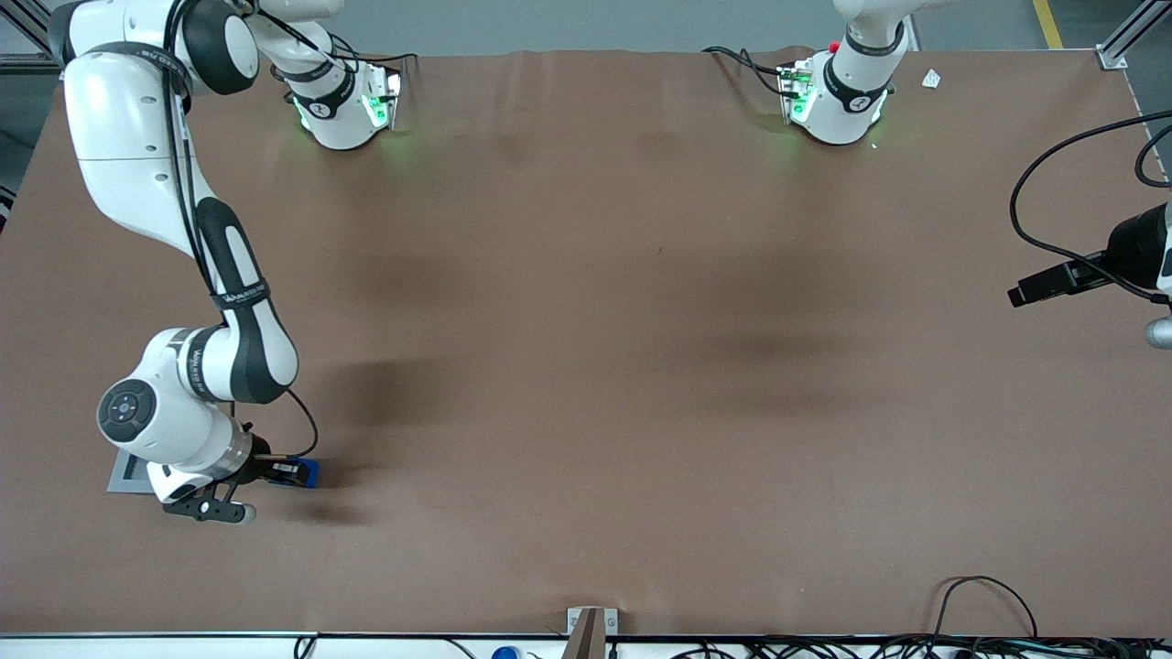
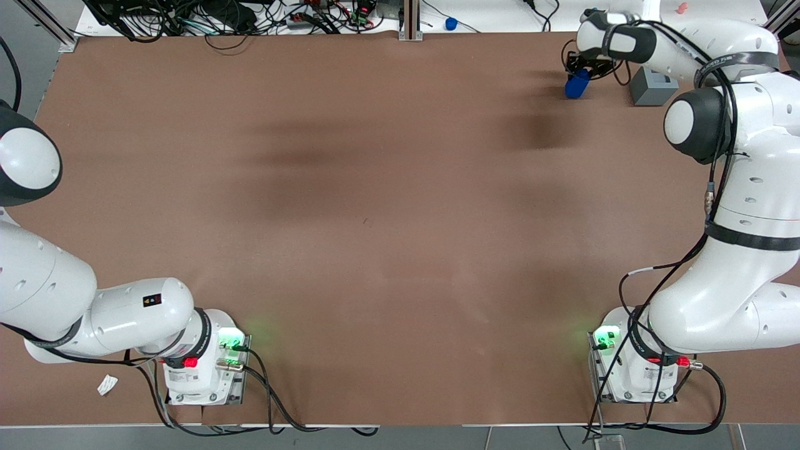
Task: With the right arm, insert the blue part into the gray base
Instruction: 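Carry the blue block over the gray base's square recess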
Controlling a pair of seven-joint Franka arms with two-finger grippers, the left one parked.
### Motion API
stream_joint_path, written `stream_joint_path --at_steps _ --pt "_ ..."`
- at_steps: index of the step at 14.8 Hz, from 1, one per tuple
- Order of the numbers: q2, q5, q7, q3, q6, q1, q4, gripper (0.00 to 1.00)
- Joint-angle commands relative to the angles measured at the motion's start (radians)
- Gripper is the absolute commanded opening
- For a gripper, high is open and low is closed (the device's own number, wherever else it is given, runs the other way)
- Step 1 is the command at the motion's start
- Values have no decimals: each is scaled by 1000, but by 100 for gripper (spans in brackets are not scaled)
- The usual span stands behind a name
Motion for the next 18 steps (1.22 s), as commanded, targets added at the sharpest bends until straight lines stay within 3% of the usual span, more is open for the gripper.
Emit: stream_joint_path --at_steps 1,3,11,15,18 --pt "-39 -6 -71 2 -208 -53 82 4" --pt "-39 0 -146 8 -305 -116 157 4" --pt "-27 6 -362 11 -298 -277 228 2" --pt "-16 11 -366 13 -272 -293 245 0" --pt "2 60 -350 10 -232 -302 245 0"
